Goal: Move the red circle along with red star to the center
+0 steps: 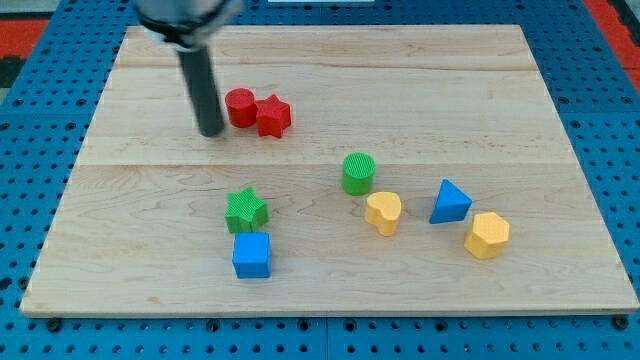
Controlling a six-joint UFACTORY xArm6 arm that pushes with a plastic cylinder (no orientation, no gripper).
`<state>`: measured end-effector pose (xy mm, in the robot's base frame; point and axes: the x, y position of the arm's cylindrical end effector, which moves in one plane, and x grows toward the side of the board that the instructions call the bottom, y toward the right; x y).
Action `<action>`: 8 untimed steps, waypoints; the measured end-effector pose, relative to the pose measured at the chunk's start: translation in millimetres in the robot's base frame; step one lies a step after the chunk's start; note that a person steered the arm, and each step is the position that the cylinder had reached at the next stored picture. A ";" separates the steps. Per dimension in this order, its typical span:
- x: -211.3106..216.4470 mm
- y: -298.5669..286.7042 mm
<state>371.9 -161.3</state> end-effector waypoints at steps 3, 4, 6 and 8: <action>-13.2 58.8; -17.4 27.6; 13.1 71.3; 13.3 125.3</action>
<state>385.3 -35.9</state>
